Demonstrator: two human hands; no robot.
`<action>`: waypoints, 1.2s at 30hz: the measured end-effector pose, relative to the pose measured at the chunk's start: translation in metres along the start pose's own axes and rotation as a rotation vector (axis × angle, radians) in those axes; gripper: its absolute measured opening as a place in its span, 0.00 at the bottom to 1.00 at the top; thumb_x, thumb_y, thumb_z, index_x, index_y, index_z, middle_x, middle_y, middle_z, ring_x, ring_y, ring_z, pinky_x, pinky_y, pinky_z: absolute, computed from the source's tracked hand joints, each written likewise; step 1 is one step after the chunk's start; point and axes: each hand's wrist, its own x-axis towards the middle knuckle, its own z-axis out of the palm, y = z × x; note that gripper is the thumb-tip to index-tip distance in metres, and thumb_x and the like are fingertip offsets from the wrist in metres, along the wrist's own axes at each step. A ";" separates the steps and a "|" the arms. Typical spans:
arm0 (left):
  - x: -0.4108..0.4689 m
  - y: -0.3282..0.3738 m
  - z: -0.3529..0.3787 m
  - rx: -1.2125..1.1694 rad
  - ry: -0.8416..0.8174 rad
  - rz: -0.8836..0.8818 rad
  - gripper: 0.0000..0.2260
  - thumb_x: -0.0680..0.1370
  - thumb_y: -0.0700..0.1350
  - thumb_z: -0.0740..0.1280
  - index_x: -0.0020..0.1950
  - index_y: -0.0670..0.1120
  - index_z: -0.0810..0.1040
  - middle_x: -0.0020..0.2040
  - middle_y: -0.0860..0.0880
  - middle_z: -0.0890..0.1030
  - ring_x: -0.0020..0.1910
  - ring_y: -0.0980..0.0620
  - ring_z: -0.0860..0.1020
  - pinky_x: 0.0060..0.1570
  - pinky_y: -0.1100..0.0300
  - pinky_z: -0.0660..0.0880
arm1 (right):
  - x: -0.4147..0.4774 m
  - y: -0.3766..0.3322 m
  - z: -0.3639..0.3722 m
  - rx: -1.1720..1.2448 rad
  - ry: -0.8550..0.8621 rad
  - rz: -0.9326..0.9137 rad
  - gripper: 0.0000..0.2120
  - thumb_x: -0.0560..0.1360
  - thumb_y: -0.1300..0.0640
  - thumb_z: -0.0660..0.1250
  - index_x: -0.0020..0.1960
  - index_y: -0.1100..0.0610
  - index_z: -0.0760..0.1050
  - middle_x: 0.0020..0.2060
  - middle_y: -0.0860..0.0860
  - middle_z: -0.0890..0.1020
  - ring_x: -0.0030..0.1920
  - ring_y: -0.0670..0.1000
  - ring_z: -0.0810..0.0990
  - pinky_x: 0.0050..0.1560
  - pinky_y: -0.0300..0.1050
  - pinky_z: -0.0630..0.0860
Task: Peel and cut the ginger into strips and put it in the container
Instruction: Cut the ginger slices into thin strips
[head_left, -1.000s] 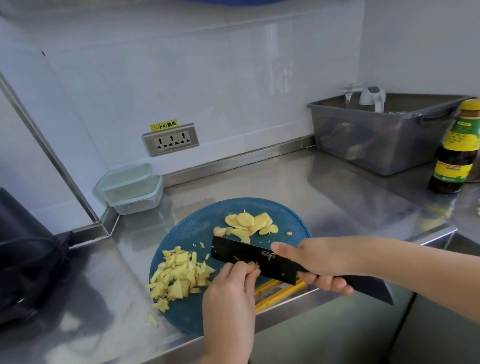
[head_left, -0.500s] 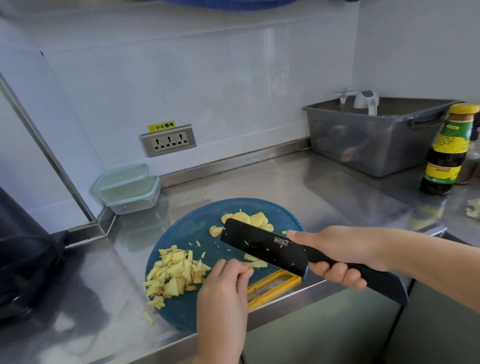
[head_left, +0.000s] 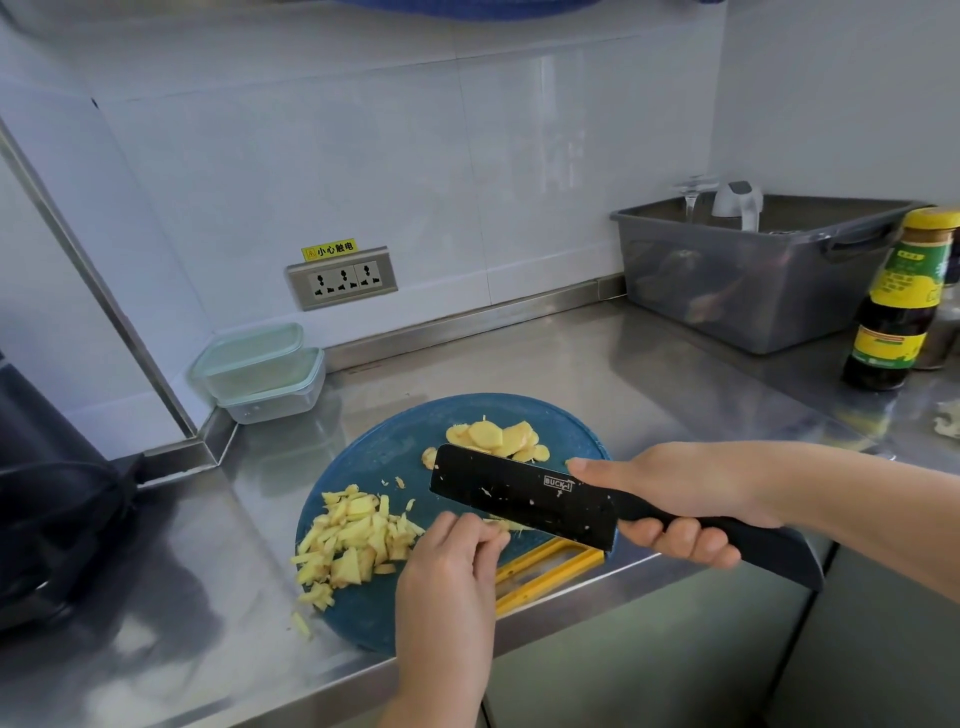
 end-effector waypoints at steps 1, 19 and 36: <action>0.000 0.000 0.000 0.003 -0.003 0.004 0.10 0.65 0.39 0.78 0.37 0.49 0.79 0.35 0.59 0.73 0.32 0.60 0.73 0.30 0.73 0.69 | -0.001 0.001 0.000 -0.006 -0.010 -0.001 0.32 0.72 0.25 0.49 0.28 0.53 0.62 0.22 0.48 0.61 0.20 0.47 0.58 0.22 0.37 0.57; 0.000 -0.001 0.001 -0.011 -0.007 0.012 0.12 0.64 0.36 0.78 0.37 0.49 0.79 0.35 0.59 0.76 0.34 0.63 0.74 0.31 0.76 0.68 | 0.001 0.000 0.003 -0.056 0.006 0.047 0.32 0.72 0.25 0.47 0.28 0.53 0.61 0.21 0.48 0.62 0.20 0.47 0.59 0.22 0.36 0.59; 0.003 -0.001 -0.002 -0.077 -0.054 -0.090 0.11 0.66 0.36 0.77 0.38 0.49 0.80 0.36 0.59 0.77 0.33 0.62 0.76 0.31 0.75 0.70 | 0.005 -0.004 0.014 0.004 -0.006 0.075 0.32 0.73 0.25 0.46 0.29 0.53 0.60 0.22 0.48 0.60 0.20 0.47 0.57 0.22 0.35 0.58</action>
